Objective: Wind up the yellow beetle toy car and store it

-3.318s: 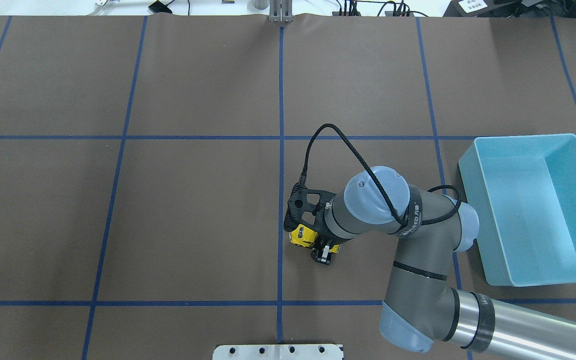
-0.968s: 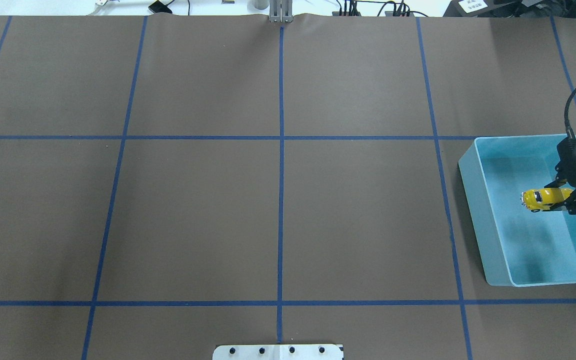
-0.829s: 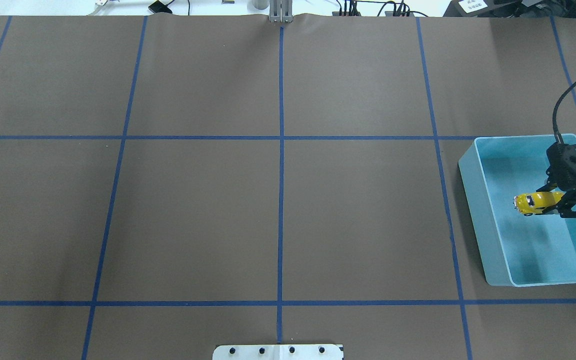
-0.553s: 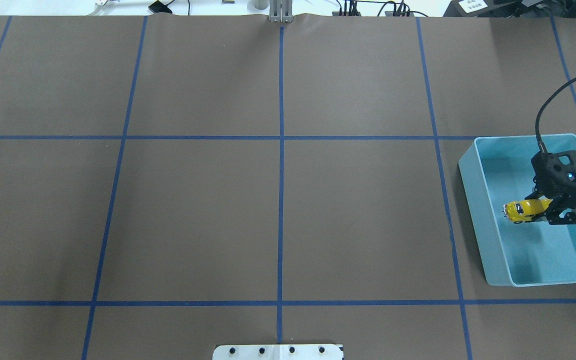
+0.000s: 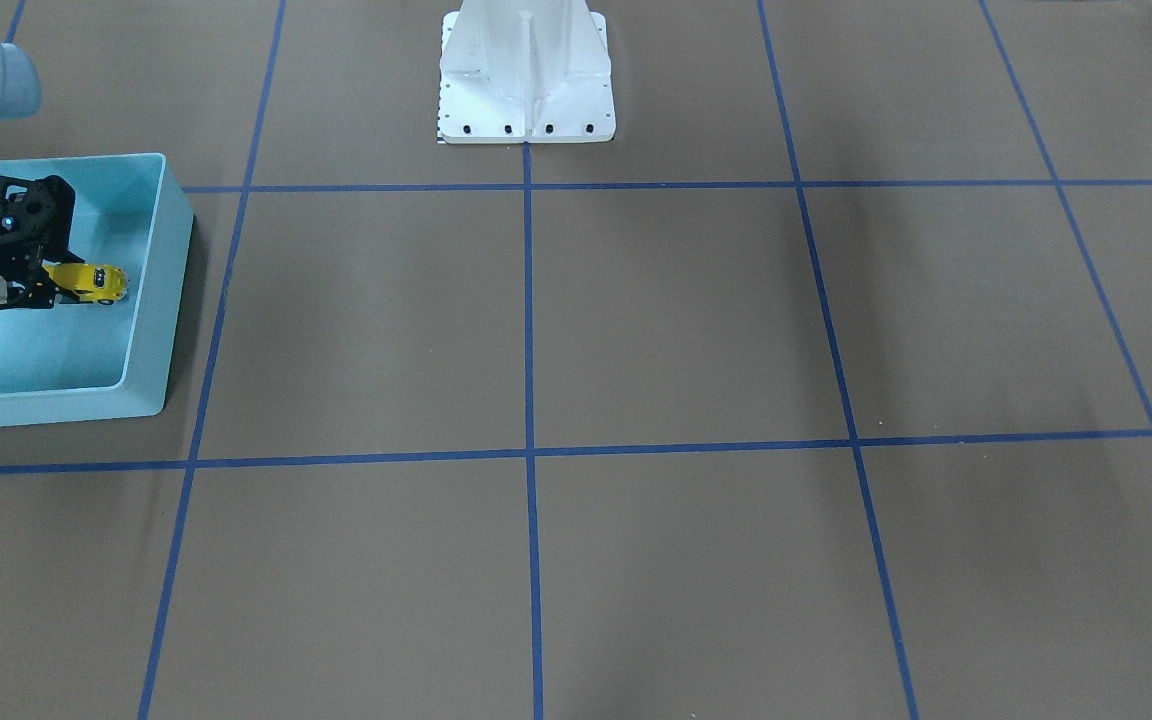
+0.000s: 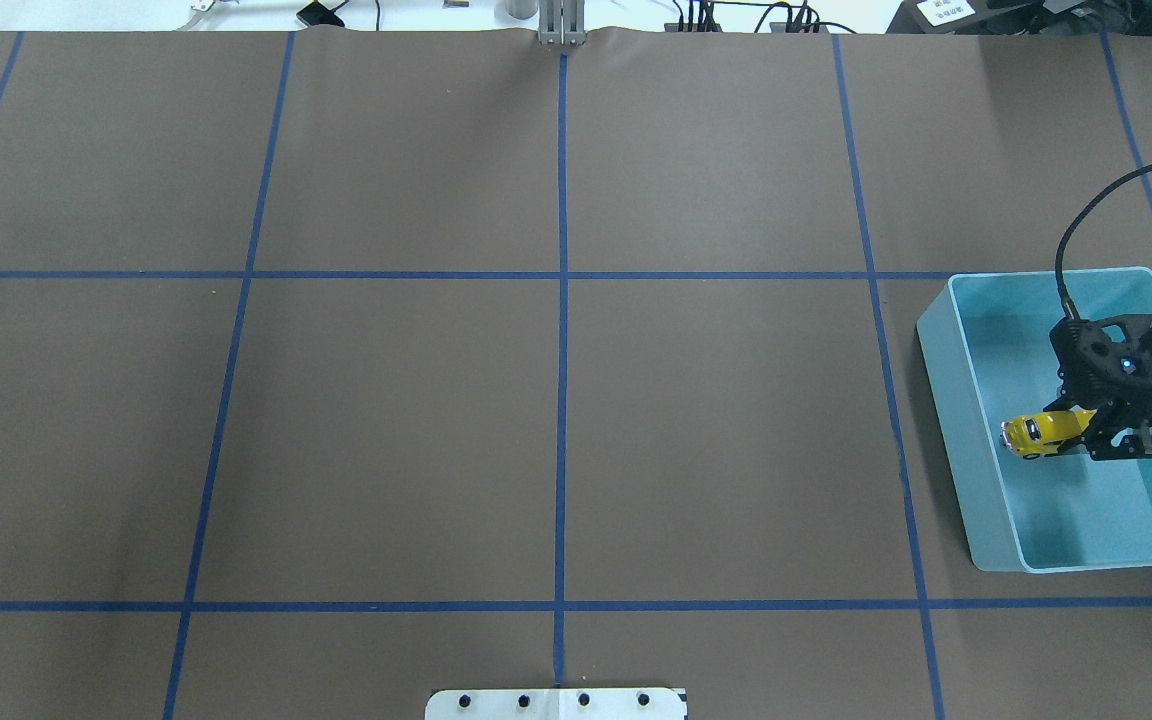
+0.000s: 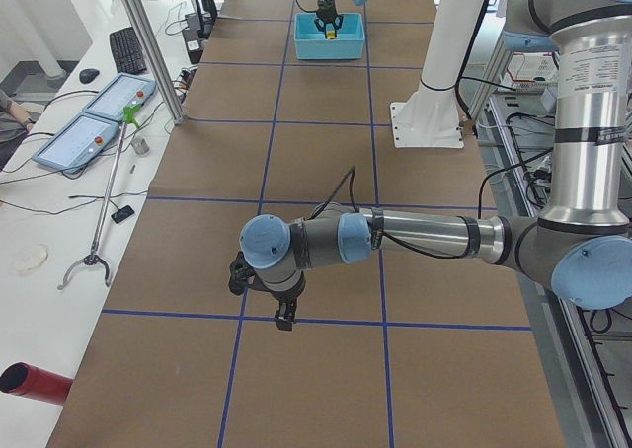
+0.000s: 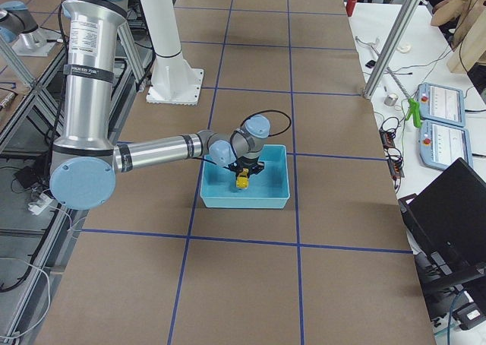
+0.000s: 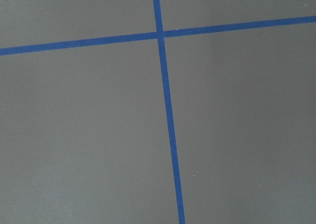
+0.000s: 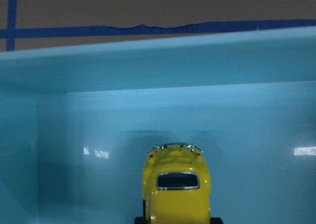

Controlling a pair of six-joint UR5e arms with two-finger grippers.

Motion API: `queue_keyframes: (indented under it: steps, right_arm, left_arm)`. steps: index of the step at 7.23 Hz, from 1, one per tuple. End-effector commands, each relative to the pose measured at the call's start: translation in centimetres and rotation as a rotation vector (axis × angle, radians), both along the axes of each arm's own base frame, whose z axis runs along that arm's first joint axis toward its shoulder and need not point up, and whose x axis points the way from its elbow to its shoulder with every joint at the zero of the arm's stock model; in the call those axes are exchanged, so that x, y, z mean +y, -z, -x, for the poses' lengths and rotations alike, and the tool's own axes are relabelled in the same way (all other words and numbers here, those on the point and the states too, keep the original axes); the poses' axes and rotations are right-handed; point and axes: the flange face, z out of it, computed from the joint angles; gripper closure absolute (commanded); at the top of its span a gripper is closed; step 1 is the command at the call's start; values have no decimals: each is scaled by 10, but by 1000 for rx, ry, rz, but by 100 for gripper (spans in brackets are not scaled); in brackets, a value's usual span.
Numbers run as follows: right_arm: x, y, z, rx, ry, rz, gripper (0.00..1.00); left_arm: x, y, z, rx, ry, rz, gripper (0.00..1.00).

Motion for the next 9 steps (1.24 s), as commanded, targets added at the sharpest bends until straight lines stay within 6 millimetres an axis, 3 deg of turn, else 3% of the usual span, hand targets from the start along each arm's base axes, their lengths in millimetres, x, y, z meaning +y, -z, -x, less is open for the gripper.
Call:
queue_keyframes:
  steps: [1,3,4,5,7,9]
  right_arm:
    - [0,2,0,-2,-4,4,0]
    - [0,6,0,-7,-6,0,0]
    - [1,22,-3,-30,-9,-22,0]
    - [-11,35,-30,-44,-71,-34,0]
    - [-28,25,-94,-55,-202,26,0]
    - [-52,23,-187,2,-415,214,0]
  left_arm:
    - [0,1,0,0,0,-1,0]
    - [-1,1,0,0,0,-1,0]
    - [-1,1,0,0,0,-1,0]
    - [-1,1,0,-1,0,-1,0]
    - [0,-2,1,-13,-3,1,0]
    - [-1,-2,3,-42,-8,-5,0]
